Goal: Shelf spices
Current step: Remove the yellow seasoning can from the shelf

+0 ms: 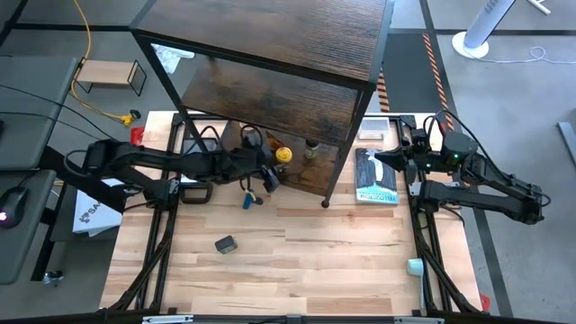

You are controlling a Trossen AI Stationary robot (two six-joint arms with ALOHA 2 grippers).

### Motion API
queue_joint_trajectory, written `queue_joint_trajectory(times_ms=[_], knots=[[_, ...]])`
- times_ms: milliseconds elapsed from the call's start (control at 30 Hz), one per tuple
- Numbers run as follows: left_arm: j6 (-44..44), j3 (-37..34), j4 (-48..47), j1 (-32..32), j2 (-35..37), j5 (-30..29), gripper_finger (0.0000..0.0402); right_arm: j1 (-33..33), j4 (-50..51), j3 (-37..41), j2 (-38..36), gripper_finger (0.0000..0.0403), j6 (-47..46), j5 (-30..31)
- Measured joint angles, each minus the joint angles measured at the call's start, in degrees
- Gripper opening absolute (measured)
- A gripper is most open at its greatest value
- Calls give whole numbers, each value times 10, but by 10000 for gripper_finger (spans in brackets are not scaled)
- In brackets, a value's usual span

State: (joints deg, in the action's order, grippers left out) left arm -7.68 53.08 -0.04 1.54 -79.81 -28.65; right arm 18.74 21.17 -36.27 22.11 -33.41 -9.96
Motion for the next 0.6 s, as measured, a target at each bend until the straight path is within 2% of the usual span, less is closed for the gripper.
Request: queue_joint_trajectory(times_ms=[300, 600], knots=[[24, 0, 18, 0, -12, 26, 247, 0, 0, 0, 0, 0, 0, 0], [24, 0, 19, -1, -10, 27, 247, 0, -8, 0, 0, 0, -1, 3]])
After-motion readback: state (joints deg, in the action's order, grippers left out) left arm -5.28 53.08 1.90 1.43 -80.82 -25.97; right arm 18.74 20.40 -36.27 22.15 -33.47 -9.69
